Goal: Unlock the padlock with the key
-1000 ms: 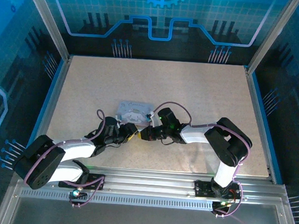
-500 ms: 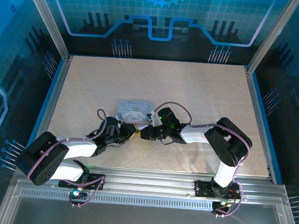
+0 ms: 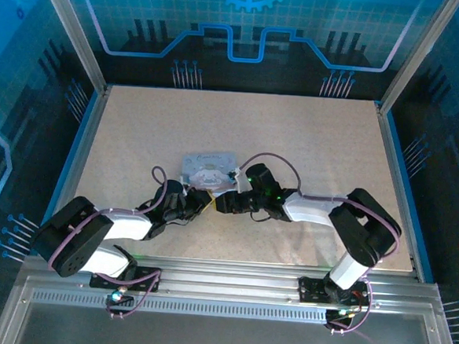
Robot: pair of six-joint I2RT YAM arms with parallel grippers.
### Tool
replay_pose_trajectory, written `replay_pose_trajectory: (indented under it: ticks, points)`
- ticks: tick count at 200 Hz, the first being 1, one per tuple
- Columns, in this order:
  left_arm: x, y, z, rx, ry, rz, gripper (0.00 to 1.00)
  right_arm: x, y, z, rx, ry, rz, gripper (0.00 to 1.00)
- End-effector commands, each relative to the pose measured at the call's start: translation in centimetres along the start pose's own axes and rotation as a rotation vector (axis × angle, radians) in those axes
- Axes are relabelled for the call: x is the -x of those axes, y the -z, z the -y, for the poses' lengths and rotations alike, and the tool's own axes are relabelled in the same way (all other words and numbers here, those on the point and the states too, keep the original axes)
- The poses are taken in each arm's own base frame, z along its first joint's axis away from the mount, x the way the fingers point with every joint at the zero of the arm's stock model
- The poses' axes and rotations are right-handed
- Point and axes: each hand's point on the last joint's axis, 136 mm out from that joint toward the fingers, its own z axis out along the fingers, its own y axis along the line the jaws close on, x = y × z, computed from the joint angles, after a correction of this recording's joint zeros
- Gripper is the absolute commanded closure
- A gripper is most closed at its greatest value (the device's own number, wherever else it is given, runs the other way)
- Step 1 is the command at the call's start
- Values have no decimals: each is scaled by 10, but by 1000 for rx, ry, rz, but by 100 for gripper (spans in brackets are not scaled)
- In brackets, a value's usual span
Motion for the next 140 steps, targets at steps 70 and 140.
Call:
replay_pose_trajectory:
  ticks: [70, 140]
  points:
    - [-10, -7, 7, -44, 74, -55, 99, 9, 53, -4, -251, 450, 99, 38]
    - [-12, -7, 15, -51, 113, -68, 100, 13, 68, -30, -489, 1111, 227, 35]
